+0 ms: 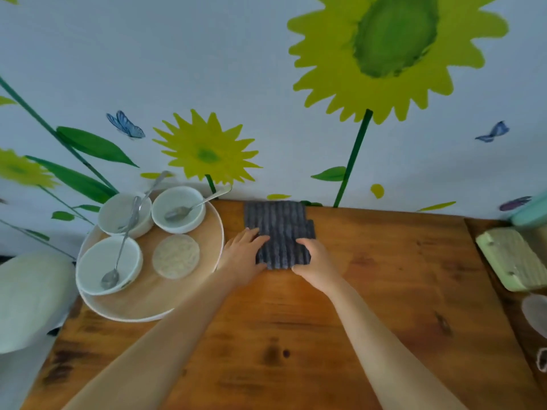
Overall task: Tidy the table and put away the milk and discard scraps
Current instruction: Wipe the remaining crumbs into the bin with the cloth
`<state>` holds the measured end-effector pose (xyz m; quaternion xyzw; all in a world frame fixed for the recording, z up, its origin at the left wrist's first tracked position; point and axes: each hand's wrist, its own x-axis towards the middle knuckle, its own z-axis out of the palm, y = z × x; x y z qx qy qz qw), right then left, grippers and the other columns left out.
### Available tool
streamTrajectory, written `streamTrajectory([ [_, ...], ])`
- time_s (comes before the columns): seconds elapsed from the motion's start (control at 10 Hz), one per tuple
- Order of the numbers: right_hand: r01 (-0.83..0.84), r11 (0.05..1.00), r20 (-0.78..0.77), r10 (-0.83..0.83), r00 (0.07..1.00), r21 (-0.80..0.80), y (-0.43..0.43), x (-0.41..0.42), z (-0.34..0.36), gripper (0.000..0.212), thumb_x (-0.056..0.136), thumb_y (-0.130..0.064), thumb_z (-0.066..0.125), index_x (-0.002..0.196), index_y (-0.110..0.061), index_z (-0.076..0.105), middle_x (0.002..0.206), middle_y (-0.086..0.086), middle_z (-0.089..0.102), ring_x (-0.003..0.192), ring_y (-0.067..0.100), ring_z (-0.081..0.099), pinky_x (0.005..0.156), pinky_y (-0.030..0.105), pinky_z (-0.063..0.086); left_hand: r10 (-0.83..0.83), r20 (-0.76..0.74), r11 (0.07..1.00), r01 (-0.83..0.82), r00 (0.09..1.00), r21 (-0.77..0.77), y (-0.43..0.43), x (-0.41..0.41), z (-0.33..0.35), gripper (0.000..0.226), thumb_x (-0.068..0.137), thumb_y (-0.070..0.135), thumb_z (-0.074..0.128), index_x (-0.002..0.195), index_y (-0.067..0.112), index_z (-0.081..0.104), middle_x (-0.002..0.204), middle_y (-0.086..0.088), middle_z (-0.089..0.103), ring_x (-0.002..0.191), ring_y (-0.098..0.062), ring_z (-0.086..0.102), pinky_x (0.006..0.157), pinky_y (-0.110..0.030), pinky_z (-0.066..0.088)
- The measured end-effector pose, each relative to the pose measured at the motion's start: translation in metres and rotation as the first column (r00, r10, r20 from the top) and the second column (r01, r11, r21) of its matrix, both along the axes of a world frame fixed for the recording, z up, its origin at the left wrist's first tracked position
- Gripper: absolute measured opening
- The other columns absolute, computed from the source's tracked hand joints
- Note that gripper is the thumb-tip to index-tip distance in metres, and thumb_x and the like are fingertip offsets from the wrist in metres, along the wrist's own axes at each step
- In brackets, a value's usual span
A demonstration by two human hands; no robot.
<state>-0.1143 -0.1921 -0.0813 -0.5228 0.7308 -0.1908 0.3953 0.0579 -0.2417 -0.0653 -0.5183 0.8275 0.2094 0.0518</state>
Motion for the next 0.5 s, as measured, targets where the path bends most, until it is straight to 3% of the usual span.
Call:
streamTrajectory([
  [0.1, -0.002, 1.000, -0.040, 0.001, 0.999, -0.013, -0.004, 0.001, -0.015, 0.065, 0.079, -0.022, 0.069, 0.137, -0.018, 0.042, 0.146, 0.004, 0.034, 0.133, 0.022, 0.037, 0.107, 0.038, 0.039, -0.027, 0.094, 0.999, 0.022, 0.995, 0.050, -0.003, -0.010, -0.012, 0.069, 0.093, 0.043, 0.048, 0.149, 0.033, 0.010, 0.160, 0.000, -0.002, 0.147, -0.019, -0.004, 0.118, -0.039, 0.004],
  [0.3, -0.036, 0.999, -0.034, 0.036, 0.999, -0.010, -0.006, 0.003, -0.015, 0.063, 0.080, -0.019, 0.068, 0.137, -0.014, 0.042, 0.145, 0.003, 0.034, 0.131, 0.021, 0.038, 0.106, 0.032, 0.037, -0.032, 0.174, 0.997, 0.020, 0.984, 0.073, -0.002, -0.011, -0.025, 0.066, 0.095, 0.040, 0.044, 0.149, 0.034, 0.007, 0.159, -0.001, -0.008, 0.147, -0.020, -0.007, 0.119, -0.041, 0.002],
  [0.5, -0.034, 0.998, -0.029, 0.035, 0.999, 0.043, 0.018, 0.012, 0.007, 0.073, 0.080, -0.026, 0.068, 0.143, -0.020, 0.031, 0.155, 0.003, 0.013, 0.141, 0.022, 0.021, 0.113, 0.042, 0.031, 0.029, 0.076, 1.000, -0.029, 0.997, -0.005, 0.020, -0.004, 0.010, 0.070, 0.094, 0.038, 0.048, 0.150, 0.031, 0.006, 0.159, -0.003, -0.005, 0.147, -0.022, -0.003, 0.118, -0.042, 0.006],
])
